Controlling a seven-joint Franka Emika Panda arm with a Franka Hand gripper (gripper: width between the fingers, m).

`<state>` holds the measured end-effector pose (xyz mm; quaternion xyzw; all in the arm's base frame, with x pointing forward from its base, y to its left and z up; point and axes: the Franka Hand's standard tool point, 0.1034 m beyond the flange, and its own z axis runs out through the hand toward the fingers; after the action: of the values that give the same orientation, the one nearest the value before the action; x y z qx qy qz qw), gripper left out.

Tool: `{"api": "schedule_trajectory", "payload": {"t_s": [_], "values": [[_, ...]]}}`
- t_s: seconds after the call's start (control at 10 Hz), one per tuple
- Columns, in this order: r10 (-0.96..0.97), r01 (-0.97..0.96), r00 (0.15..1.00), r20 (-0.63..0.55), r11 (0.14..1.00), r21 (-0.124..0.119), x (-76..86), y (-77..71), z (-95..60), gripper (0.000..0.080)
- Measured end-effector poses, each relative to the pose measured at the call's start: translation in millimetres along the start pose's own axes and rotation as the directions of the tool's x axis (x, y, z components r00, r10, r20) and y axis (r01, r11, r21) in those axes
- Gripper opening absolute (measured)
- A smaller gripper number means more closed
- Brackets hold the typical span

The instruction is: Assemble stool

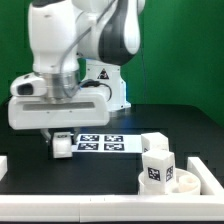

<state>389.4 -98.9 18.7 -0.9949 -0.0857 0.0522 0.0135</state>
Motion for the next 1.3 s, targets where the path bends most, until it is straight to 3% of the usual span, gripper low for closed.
{"api": "schedule_trajectory", "payload": {"t_s": [0.5,0.6,0.8,0.9,1.1,1.2,1.3], "values": [[-0.313,0.313,0.949,0.028,0.95,-0.014,-3.8,6.3,1.0,0.033],[-0.48,0.481,0.877,0.031,0.876,-0.045,5.5,1.6,-0.8,0.033],[-0.728,0.732,0.68,0.087,0.681,-0.026,22.9,-27.4,5.1,0.033],[-0.774,0.778,0.627,0.091,0.627,-0.034,25.9,-28.7,4.9,0.033],[-0.838,0.844,0.536,0.103,0.536,-0.022,23.2,-24.0,5.4,0.033],[-0.878,0.884,0.466,0.111,0.468,-0.015,22.6,-22.1,5.3,0.033],[-0.932,0.939,0.341,0.122,0.343,0.0,21.4,-17.3,5.0,0.033]]}}
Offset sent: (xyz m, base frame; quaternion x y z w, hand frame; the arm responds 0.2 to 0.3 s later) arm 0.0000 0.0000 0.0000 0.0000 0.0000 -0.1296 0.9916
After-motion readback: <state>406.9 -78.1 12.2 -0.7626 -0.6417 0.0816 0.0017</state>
